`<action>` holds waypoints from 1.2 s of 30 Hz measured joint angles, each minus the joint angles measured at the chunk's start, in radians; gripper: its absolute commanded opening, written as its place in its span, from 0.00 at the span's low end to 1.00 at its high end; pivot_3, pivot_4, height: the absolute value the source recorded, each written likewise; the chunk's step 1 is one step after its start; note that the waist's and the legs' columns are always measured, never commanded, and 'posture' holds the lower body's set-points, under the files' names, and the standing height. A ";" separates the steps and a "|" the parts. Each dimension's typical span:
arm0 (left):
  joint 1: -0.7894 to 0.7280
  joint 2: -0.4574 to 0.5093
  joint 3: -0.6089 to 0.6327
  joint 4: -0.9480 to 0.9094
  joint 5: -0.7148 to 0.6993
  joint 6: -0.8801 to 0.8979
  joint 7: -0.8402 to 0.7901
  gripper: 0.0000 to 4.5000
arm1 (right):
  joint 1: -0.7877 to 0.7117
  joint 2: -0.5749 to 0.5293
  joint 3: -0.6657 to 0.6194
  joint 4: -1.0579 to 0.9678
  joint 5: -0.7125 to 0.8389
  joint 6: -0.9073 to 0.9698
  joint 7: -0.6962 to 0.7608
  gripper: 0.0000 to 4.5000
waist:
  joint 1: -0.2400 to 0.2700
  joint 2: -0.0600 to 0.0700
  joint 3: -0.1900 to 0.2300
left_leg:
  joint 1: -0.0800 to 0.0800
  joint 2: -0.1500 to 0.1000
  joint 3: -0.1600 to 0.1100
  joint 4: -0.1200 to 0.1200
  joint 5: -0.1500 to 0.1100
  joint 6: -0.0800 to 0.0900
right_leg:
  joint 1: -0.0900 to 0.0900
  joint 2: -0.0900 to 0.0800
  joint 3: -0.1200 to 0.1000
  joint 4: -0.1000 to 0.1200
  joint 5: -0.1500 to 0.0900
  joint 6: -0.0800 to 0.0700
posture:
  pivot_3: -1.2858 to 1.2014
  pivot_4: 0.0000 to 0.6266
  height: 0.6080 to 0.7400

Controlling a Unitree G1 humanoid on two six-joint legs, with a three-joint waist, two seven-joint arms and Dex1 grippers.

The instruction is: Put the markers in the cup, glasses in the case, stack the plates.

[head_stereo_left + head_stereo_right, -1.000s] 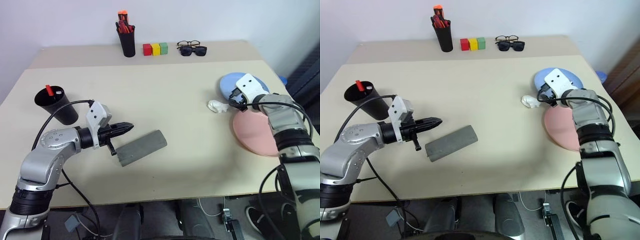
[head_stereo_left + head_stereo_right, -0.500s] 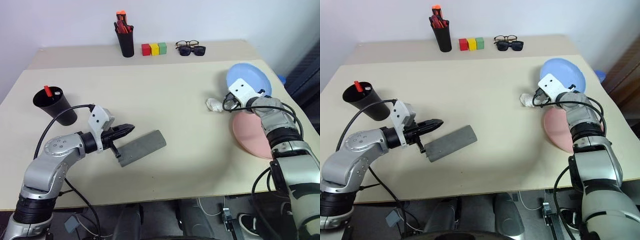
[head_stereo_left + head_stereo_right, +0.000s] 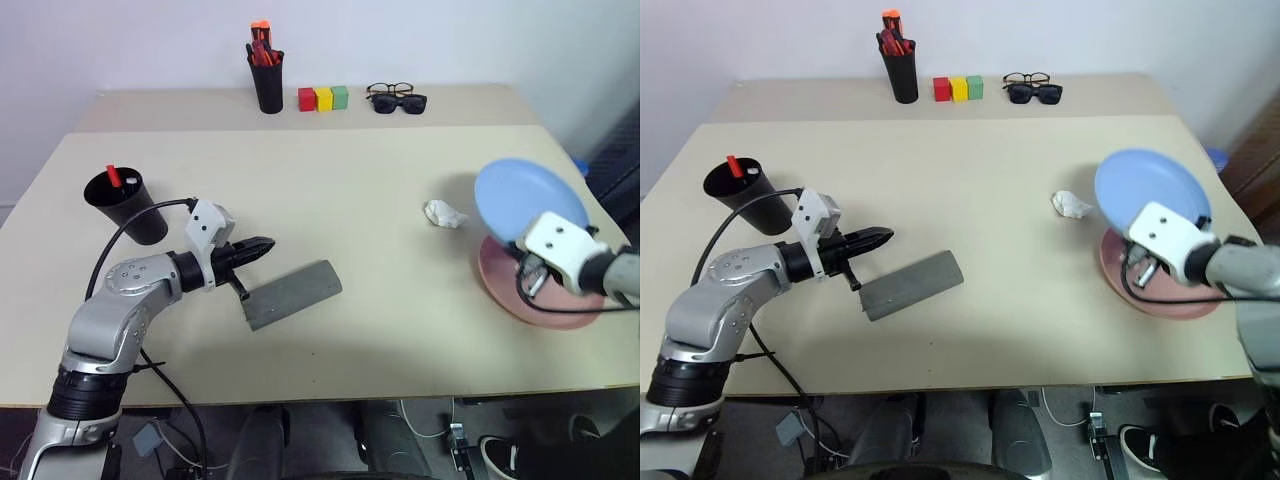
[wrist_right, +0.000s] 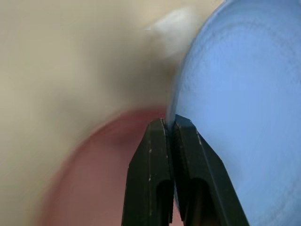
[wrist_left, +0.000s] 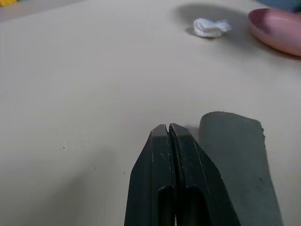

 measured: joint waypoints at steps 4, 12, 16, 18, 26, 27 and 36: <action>-0.036 -0.025 -0.031 0.030 0.015 -0.026 -0.016 0.00 | 0.031 -0.015 -0.010 -0.046 0.023 0.053 0.025 0.65 | -0.021 -0.001 0.000 | 0.001 0.001 0.001 0.003 0.000 0.000 | 0.001 0.000 0.001 0.001 0.000 0.000 | 0.52 0.24 1.00; 0.034 -0.029 -0.013 -0.006 0.016 -0.035 0.017 0.00 | -0.417 0.207 0.251 0.202 -0.055 -0.022 -0.198 0.88 | -0.037 -0.002 0.000 | 0.000 0.003 0.001 0.002 0.000 0.000 | -0.001 0.002 0.000 0.002 0.003 -0.004 | 0.52 0.24 1.00; 0.068 -0.029 0.017 -0.056 0.014 -0.022 0.060 0.00 | -0.565 0.327 0.368 0.467 -0.119 -0.080 -0.301 0.88 | -0.022 -0.002 0.000 | -0.001 0.003 0.000 0.002 0.000 0.000 | -0.001 0.002 0.000 0.001 0.003 -0.003 | 0.52 0.24 1.00; 0.093 -0.025 0.034 -0.086 0.012 -0.012 0.079 0.00 | -0.614 0.356 0.410 0.601 -0.155 -0.138 -0.338 0.88 | -0.014 -0.002 0.000 | -0.001 0.002 0.000 0.000 0.000 0.000 | -0.001 0.002 0.000 0.000 0.003 -0.003 | 0.52 0.24 1.00; 0.192 -0.014 0.104 -0.189 -0.011 0.032 0.139 0.00 | -0.726 0.388 0.452 0.909 -0.224 -0.308 -0.426 0.38 | -0.013 -0.001 0.000 | 0.000 0.002 0.000 -0.002 0.000 0.000 | -0.001 0.002 0.000 0.001 0.003 -0.002 | 0.52 0.24 1.00; 0.198 -0.014 0.108 -0.194 -0.011 0.034 0.144 0.00 | -0.724 0.388 0.451 0.909 -0.223 -0.313 -0.425 0.26 | -0.013 -0.001 0.000 | 0.000 0.002 0.000 -0.002 0.000 0.000 | -0.002 0.002 0.000 0.001 0.003 -0.002 | 0.52 0.24 1.00; 0.183 -0.029 0.081 -0.126 0.000 0.020 0.146 0.00 | -0.500 0.244 0.307 0.521 -0.179 -0.227 -0.380 0.02 | -0.004 -0.001 0.000 | 0.000 0.002 0.000 -0.002 0.000 0.000 | -0.001 0.002 0.000 0.001 0.002 -0.002 | 0.52 0.24 1.00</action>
